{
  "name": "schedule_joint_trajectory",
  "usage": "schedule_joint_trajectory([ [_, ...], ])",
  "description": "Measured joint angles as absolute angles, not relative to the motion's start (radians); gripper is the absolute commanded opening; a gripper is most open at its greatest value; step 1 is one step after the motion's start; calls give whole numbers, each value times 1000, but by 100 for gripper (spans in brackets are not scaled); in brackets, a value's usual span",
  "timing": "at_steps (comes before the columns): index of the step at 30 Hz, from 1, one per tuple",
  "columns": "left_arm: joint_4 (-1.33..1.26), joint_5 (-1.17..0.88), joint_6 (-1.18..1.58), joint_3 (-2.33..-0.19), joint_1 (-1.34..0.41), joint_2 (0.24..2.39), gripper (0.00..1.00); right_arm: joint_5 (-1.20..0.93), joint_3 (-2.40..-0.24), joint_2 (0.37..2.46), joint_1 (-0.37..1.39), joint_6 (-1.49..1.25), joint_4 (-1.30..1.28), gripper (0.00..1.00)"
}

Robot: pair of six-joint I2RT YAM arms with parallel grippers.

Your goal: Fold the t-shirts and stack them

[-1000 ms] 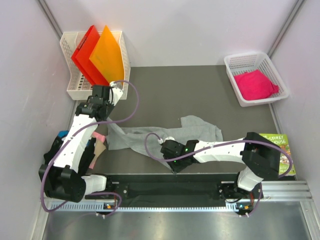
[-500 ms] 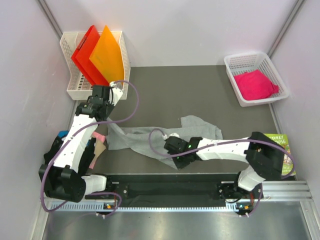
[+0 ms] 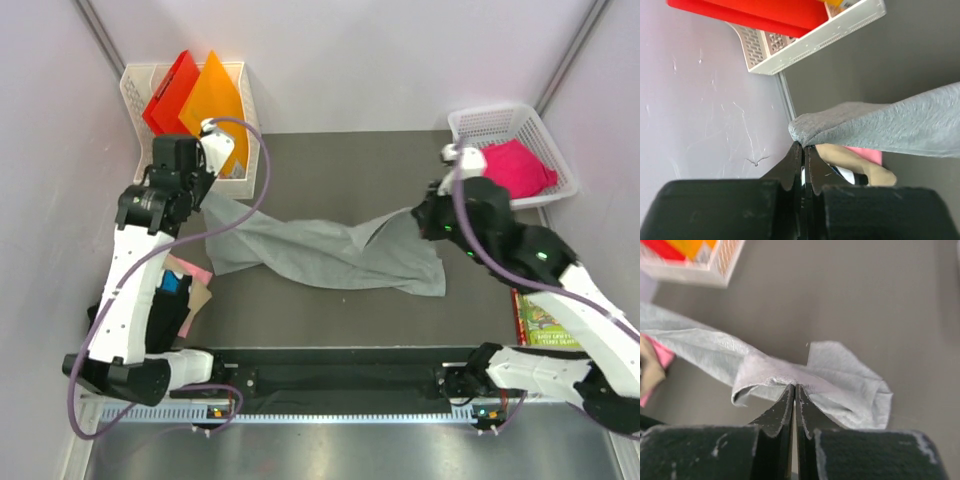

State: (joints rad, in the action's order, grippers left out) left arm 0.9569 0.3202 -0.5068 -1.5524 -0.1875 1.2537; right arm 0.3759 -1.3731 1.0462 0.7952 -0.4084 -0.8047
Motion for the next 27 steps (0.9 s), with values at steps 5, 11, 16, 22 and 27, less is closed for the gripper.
schedule_joint_trajectory([
  [5,1100,277,-492,-1651,-228,1185,0,456,-1436,868,795,-411,-900,0],
  [11,1305,234,-492,-1686,-236,1096,0,485,-1581,735,795,-411,-1020,0],
  [16,1340,225,-477,-1772,-237,1052,0,471,-1798,702,795,-410,-1097,0],
  [22,1364,214,-466,-1948,-230,967,0,381,-2173,757,712,-359,-1201,0],
  [27,1363,110,-502,-2003,-88,863,0,237,-2414,806,578,-314,-1254,0],
])
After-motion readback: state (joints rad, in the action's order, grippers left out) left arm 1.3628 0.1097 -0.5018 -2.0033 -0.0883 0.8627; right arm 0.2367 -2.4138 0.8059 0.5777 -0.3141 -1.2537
